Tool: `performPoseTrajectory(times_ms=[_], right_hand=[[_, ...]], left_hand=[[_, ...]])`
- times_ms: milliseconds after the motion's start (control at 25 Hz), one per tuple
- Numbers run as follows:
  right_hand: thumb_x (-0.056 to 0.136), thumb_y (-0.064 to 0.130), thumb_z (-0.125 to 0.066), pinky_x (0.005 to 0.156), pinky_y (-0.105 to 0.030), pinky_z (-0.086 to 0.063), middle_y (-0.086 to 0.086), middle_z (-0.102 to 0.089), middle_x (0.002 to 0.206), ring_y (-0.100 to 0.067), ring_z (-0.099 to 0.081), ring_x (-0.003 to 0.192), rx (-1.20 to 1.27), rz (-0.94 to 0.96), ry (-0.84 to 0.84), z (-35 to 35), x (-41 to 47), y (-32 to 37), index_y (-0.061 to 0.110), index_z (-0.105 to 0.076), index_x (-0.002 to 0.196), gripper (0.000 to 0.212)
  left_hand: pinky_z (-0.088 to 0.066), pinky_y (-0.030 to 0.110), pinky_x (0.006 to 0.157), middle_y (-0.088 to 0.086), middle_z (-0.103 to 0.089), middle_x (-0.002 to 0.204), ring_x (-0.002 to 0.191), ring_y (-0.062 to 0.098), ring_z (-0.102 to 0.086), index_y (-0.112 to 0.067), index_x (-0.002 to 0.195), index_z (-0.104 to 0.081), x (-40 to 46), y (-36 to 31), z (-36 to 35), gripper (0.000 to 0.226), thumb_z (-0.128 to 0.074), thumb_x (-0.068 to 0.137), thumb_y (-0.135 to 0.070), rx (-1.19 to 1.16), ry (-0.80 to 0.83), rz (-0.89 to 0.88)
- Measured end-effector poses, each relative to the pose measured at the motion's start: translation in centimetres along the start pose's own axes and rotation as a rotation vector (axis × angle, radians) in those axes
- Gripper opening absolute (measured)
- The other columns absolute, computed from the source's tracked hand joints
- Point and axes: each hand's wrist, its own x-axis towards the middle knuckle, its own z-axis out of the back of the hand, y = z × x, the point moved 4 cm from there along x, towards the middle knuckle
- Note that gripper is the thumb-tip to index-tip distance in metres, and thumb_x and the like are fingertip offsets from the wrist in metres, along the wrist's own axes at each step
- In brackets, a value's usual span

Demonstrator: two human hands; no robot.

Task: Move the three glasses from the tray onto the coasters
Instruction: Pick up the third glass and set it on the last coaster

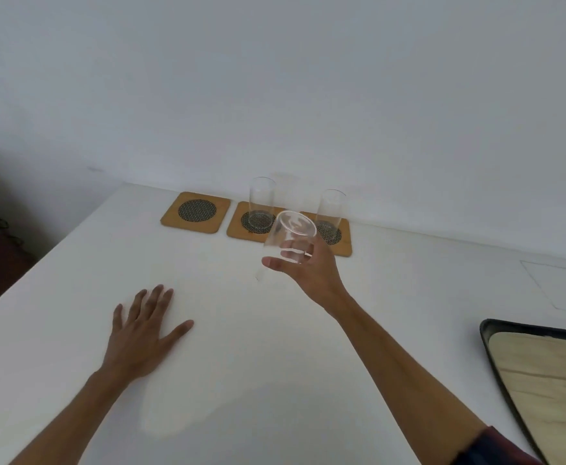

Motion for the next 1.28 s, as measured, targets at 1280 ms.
performPoseTrajectory(times_ms=[1280], right_hand=[[0.066,0.036,-0.088,0.092,-0.040,-0.050,-0.002,-0.056,0.108,-0.024,-0.061,0.105,-0.301,0.131,0.108,-21.9,26.3,-3.0,0.014,-0.045,0.126,0.078]], left_hand=[[0.003,0.050,0.120,-0.012,0.008,0.162,0.147,0.010,0.015,-0.037,0.151,0.004,5.6,2.9,0.4,0.084,-0.013,0.081,-0.082,0.028,-0.029,0.028]])
